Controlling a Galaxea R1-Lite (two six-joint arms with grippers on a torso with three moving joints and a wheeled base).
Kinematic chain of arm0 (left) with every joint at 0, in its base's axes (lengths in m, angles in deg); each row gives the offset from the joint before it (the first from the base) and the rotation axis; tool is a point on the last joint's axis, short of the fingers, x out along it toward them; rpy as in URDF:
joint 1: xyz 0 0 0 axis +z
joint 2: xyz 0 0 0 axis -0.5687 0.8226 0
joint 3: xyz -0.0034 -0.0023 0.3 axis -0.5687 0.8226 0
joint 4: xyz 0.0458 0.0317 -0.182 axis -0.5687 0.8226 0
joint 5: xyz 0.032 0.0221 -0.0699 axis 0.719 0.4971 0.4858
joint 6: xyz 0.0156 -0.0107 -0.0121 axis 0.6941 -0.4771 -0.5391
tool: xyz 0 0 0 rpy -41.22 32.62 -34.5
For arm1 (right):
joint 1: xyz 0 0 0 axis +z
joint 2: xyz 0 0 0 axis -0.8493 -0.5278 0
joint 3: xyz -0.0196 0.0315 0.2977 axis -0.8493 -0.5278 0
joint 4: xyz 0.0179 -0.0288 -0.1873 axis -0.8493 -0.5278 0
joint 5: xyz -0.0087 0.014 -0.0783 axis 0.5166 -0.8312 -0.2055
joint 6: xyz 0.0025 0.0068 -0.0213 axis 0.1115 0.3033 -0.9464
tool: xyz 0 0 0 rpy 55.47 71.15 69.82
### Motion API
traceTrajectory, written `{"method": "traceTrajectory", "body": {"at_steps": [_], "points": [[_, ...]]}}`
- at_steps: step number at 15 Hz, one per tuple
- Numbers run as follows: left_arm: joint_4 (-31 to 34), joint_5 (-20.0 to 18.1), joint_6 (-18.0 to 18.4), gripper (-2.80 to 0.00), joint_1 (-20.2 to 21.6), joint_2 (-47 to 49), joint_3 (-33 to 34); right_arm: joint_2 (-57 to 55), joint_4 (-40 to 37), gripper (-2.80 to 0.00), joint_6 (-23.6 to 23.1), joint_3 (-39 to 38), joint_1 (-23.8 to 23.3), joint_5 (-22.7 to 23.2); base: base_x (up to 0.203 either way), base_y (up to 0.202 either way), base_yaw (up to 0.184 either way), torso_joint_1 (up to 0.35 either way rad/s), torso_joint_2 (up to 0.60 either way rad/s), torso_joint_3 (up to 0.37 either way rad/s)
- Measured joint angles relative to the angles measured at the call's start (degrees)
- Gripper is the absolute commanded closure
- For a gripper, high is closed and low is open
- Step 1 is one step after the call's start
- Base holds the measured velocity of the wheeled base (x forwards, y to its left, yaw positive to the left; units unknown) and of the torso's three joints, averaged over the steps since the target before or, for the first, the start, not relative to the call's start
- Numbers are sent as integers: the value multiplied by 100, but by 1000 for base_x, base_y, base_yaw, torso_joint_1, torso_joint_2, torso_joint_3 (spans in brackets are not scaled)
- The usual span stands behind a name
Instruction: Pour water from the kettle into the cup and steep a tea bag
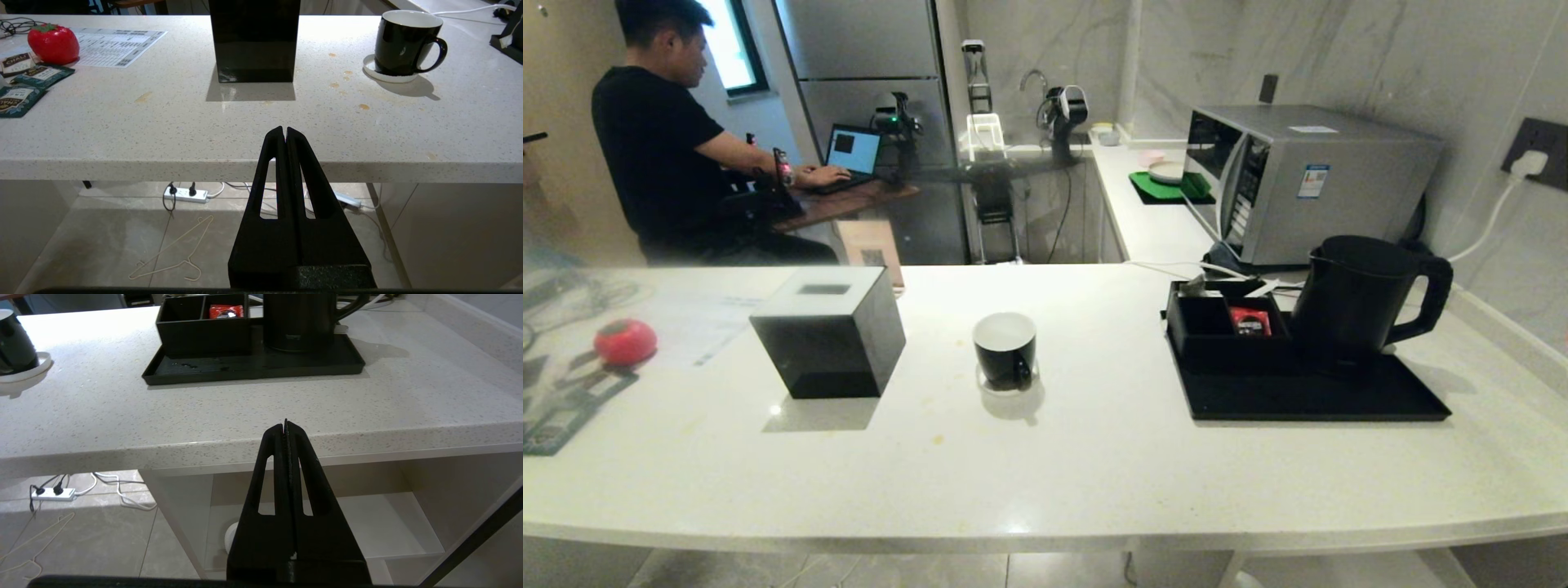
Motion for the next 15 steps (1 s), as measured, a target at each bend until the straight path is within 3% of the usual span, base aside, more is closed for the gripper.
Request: {"method": "traceTrajectory", "body": {"at_steps": [9,15], "points": [[-2,0,-3,0,0,0,0,0,101,0,-232,40,-2,33,0,0,0,0,0,0],[0,0,-2,0,0,0,0,-9,-464,0,-213,633,-5,76,0,0,0,0,0,0]]}}
